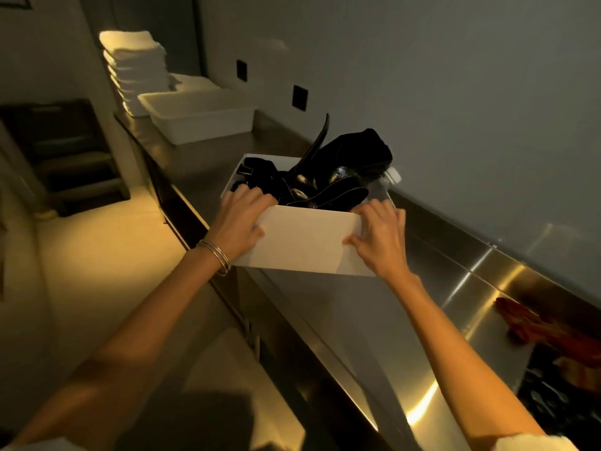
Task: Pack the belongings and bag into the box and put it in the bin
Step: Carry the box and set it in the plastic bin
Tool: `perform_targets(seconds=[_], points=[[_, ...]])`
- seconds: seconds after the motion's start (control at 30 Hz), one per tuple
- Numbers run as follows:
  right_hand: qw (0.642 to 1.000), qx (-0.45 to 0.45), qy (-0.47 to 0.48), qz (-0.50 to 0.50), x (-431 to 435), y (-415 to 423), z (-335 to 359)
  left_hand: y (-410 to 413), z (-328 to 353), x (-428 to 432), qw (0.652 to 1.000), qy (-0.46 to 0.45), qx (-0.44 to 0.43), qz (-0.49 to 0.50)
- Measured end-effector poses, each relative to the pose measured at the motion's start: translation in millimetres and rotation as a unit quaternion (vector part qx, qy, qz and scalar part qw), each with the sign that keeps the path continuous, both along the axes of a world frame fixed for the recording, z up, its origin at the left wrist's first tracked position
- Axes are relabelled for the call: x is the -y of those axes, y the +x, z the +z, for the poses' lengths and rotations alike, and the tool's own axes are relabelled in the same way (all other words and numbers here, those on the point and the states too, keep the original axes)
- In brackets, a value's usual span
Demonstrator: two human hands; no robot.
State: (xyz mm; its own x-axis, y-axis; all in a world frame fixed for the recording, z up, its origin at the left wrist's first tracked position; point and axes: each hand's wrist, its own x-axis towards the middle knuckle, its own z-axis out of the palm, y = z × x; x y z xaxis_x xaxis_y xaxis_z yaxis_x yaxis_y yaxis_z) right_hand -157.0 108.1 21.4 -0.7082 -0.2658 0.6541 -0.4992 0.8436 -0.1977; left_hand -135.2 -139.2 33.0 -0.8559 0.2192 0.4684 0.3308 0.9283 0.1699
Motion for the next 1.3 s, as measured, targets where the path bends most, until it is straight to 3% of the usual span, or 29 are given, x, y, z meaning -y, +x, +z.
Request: perform_targets(seconds=[0.7,1.3], points=[[0.996,-0.023,0.034,-0.078,165.2,-55.0,12.2,-73.5,7.9,159.8,0.998,-0.018,-0.059,-0.010],[0.999,-0.023,0.022,0.000,325.0,-175.8,23.4,-161.2,15.5,313.4,0.992,-0.010,-0.093,0.081]])
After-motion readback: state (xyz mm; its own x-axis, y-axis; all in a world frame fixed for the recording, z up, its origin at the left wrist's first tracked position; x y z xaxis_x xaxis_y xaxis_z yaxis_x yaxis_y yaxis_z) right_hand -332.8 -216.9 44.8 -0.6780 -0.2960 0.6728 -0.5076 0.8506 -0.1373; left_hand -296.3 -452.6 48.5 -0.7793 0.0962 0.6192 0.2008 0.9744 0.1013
